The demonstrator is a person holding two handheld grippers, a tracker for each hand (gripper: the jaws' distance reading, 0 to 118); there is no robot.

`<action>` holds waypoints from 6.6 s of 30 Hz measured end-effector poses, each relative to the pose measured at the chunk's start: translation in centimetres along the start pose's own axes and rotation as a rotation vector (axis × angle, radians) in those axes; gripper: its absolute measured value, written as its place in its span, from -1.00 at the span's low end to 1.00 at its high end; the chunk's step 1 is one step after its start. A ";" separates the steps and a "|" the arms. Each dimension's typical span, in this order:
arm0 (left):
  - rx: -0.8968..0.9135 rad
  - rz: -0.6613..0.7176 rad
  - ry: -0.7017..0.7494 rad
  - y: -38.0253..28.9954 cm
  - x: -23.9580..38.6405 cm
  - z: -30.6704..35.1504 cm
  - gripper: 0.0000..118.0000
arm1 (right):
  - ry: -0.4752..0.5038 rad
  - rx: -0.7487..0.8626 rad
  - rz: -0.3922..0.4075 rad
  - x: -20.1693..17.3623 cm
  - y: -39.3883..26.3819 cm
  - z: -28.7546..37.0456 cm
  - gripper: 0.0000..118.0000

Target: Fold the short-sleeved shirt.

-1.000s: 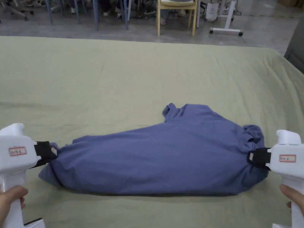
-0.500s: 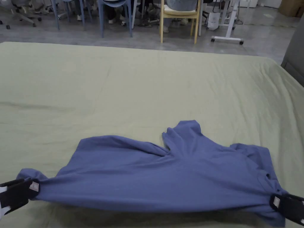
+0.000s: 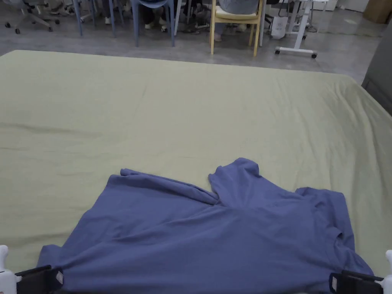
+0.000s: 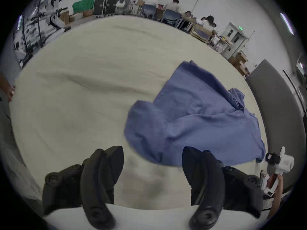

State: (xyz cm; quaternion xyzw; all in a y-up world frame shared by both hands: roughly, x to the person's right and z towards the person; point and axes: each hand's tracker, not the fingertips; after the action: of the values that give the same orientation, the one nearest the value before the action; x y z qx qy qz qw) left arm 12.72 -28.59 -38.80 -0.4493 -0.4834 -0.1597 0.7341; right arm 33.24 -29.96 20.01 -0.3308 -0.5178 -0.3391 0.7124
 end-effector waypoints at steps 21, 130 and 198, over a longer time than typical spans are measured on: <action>-0.016 0.012 0.047 3.9 -0.2 -4.8 0.62 | 0.083 0.135 0.194 -9.6 -7.1 10.3 -0.95; 0.173 -0.342 0.007 -4.7 3.3 5.9 -0.99 | 0.036 0.279 -0.043 -2.0 -9.5 11.6 -0.94; -0.051 -0.110 0.016 -4.5 5.1 3.7 -1.00 | 0.007 0.066 -0.102 -3.0 -9.8 6.6 -0.89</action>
State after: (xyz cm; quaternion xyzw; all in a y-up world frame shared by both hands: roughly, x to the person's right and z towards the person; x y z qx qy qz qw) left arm 10.14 -27.01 -31.69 -0.4394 -0.4972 -0.2158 0.7163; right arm 21.05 -29.50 19.94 -0.2789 -0.5424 -0.3589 0.7065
